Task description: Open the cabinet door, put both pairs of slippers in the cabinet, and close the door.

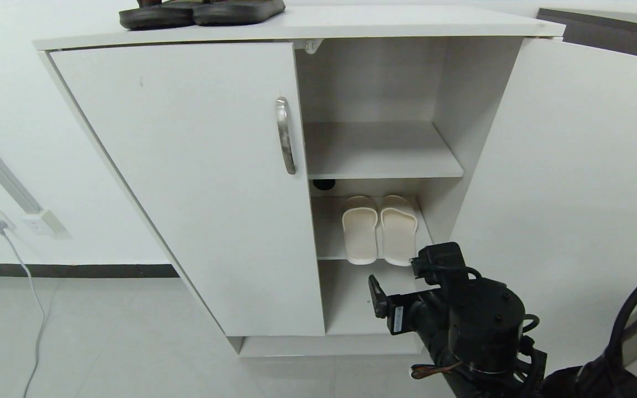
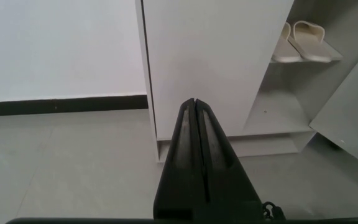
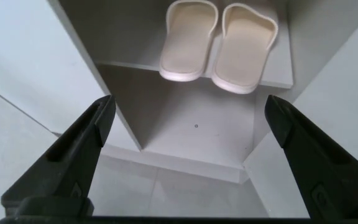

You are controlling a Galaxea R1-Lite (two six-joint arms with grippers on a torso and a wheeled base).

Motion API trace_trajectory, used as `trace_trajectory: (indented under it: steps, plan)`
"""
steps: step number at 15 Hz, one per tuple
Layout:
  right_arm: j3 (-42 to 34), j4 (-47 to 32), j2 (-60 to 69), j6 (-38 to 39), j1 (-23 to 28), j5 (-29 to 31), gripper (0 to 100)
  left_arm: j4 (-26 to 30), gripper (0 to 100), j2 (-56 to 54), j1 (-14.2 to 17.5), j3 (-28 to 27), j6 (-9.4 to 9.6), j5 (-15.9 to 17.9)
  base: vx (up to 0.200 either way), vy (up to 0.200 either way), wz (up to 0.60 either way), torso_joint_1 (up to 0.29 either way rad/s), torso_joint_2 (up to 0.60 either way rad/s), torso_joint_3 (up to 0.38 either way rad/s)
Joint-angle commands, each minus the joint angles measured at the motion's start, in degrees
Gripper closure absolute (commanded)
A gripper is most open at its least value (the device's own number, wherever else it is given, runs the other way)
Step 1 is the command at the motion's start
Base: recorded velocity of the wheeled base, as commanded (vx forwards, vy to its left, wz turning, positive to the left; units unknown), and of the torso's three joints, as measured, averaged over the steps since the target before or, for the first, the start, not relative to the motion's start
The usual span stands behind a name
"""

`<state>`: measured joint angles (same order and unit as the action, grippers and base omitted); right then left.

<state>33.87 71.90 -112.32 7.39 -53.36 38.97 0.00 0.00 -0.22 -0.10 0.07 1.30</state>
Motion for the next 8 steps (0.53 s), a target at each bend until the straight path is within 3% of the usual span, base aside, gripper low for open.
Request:
trace_trajectory:
  steps: [1,8]
  plan:
    - [-0.03,-0.01,-0.09,0.0,-0.34,-0.04,0,0.0,100,0.09,0.04,0.01,0.01,0.01,0.0,0.0,0.0,0.0,0.0,0.0]
    - [-1.17,1.49,-0.26,0.0,-0.26,0.05,0,0.0,100,0.09,0.04,0.01,0.01,0.01,0.0,0.0,0.0,0.001,0.0,0.153]
